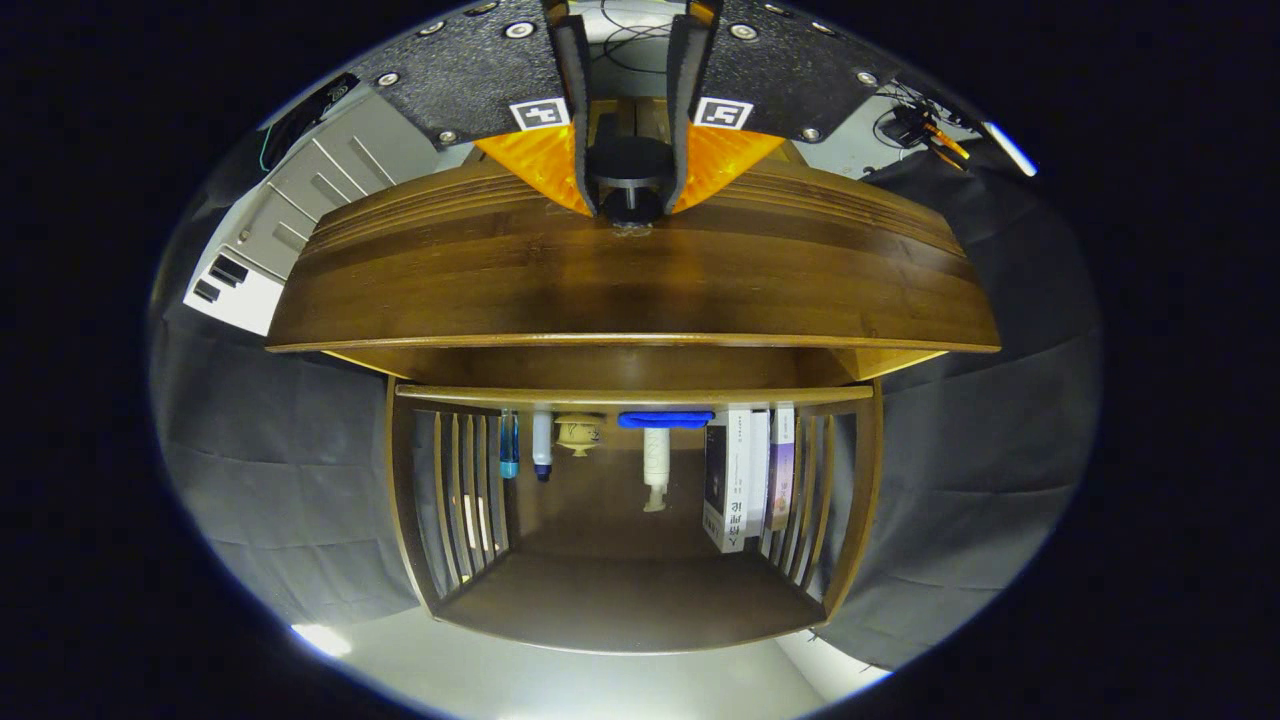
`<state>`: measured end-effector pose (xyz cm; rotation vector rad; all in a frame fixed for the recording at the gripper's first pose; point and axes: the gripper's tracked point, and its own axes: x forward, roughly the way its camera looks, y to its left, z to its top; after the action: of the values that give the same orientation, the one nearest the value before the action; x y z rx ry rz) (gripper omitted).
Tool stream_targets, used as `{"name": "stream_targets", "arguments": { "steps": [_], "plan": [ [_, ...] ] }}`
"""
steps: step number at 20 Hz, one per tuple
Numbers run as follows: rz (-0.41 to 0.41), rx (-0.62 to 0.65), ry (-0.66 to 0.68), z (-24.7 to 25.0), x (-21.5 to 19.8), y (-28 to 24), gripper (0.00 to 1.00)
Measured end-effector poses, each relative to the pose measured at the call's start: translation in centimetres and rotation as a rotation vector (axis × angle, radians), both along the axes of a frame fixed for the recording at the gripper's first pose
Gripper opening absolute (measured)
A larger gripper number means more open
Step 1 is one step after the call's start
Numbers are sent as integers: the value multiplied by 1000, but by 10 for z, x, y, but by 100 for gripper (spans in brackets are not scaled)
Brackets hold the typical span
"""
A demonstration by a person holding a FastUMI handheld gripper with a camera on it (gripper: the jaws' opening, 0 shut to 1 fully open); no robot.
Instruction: Pull open the drawer, take out the items inside it, and place them on the countertop above the cabinet.
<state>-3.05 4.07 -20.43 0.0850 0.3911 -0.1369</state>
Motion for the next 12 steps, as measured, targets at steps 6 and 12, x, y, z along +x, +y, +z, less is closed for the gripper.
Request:
{"name": "stream_targets", "arguments": {
  "steps": [6,12],
  "plan": [
    [22,7,-3,0,-2,1,31],
    [26,9,-2,0,-2,1,32]
  ]
}}
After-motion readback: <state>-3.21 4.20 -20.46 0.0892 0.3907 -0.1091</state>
